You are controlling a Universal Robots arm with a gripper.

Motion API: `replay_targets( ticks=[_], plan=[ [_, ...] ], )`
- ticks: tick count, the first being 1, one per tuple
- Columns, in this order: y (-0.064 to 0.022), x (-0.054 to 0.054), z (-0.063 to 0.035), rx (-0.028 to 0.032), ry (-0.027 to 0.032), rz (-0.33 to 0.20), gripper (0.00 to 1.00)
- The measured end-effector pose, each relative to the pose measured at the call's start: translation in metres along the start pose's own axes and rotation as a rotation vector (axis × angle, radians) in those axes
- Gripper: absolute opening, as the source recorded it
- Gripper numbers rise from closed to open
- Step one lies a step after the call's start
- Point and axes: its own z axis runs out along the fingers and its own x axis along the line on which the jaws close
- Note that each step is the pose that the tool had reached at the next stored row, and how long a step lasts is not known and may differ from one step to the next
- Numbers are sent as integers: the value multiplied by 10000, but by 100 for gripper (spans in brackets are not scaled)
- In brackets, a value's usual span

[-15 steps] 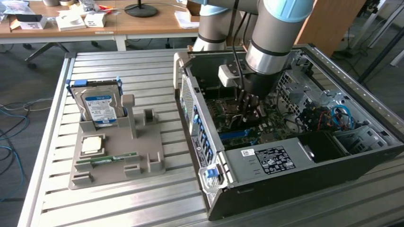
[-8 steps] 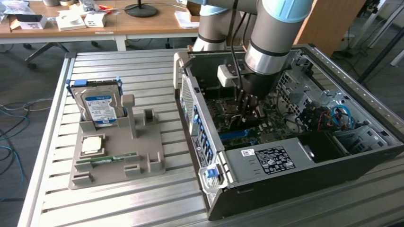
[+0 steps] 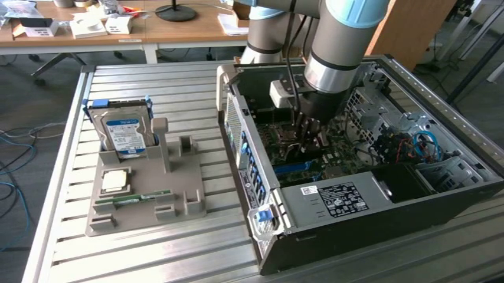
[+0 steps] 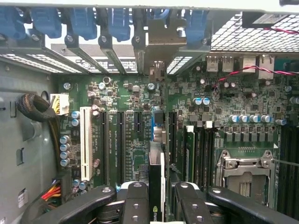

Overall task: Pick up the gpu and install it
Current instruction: 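Insert the gpu into the slot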

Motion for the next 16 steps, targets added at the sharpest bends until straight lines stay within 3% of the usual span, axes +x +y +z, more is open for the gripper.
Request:
replay_targets(
  ticks=[16],
  plan=[
    [3,14,1,4,-4,132,26]
  ],
)
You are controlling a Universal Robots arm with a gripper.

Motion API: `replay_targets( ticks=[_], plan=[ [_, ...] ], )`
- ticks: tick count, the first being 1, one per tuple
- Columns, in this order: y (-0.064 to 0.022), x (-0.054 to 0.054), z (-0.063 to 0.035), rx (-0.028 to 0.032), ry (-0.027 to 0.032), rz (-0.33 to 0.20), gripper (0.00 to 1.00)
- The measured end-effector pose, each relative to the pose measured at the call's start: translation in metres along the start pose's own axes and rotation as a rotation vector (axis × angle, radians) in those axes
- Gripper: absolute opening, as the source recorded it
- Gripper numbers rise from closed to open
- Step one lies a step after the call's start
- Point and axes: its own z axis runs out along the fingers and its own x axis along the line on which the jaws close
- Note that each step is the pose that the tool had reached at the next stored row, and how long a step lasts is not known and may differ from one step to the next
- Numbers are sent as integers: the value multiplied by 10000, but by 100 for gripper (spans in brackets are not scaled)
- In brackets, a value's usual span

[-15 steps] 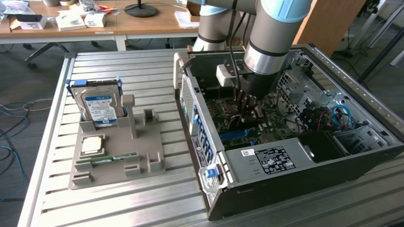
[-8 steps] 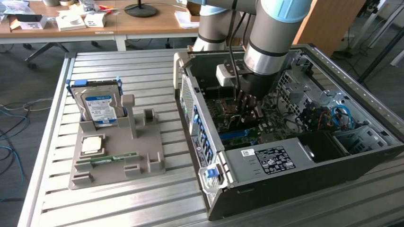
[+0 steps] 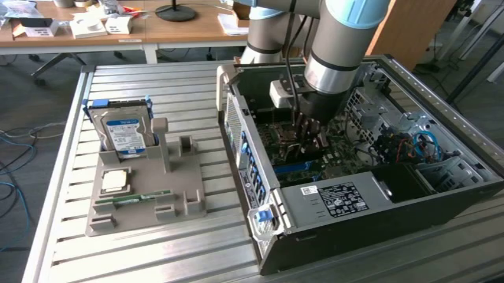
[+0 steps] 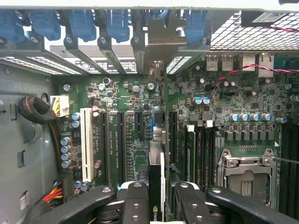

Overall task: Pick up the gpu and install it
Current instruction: 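Insert the gpu into the slot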

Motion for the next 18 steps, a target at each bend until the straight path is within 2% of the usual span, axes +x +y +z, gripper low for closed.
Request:
replay_targets(
  ticks=[8,18],
  plan=[
    [0,12,-1,6,1,279,26],
    [-1,24,-4,4,16,295,26]
  ],
)
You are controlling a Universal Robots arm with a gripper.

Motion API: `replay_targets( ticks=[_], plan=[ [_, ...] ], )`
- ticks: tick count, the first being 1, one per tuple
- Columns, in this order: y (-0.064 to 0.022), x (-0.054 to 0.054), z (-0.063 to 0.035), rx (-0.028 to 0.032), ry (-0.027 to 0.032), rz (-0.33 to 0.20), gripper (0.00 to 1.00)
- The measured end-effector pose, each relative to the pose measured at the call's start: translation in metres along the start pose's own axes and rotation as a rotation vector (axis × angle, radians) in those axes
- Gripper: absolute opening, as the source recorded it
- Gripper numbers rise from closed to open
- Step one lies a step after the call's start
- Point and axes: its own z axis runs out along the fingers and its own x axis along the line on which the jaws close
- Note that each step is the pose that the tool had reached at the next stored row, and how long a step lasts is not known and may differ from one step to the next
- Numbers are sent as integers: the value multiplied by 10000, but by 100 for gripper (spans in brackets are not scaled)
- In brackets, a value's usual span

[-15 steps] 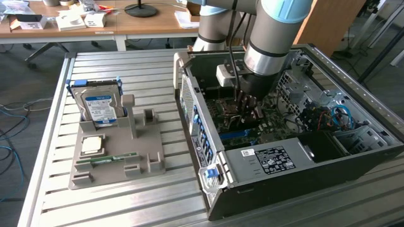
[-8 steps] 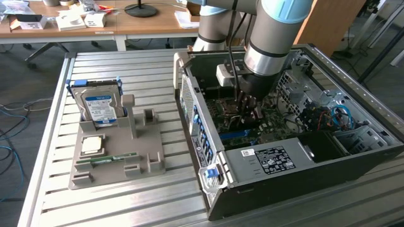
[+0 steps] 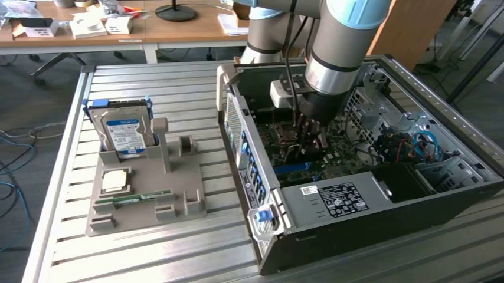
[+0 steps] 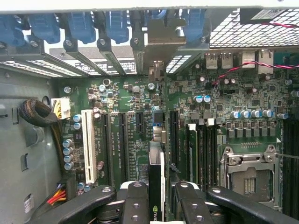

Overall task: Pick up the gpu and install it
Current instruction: 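Insert the gpu into the slot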

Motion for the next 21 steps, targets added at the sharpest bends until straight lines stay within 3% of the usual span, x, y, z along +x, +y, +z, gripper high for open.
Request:
replay_targets(
  ticks=[21],
  plan=[
    [4,20,11,0,-2,4,26]
  ],
)
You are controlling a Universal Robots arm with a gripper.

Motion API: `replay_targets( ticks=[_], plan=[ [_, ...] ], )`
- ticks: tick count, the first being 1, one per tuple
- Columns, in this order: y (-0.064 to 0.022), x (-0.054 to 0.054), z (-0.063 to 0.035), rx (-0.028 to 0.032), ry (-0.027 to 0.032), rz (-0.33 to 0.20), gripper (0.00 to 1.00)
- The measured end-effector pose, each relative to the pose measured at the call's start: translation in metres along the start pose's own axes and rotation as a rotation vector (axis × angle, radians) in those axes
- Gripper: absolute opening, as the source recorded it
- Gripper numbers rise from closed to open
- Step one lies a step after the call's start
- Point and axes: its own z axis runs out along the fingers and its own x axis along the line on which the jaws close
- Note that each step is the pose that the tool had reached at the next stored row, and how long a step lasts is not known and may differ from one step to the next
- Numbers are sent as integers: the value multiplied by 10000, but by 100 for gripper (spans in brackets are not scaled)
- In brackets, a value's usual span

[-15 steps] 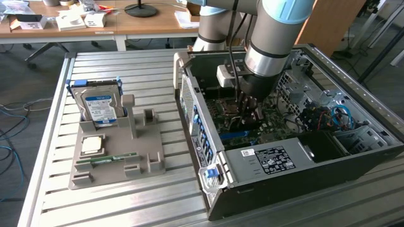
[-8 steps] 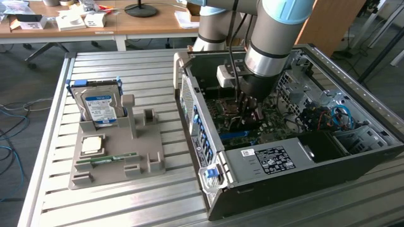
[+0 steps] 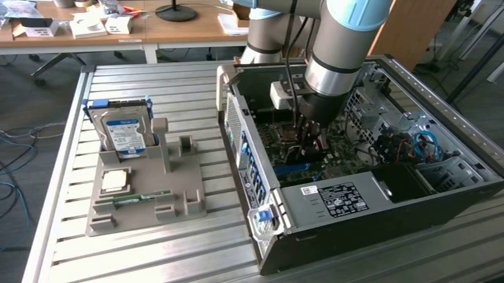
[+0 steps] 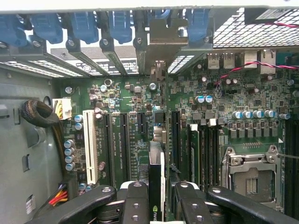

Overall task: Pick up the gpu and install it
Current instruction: 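Insert the gpu into the slot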

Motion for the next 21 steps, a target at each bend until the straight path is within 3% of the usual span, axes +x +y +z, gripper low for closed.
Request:
replay_targets(
  ticks=[21],
  plan=[
    [0,1,52,4,-16,-1,26]
  ],
)
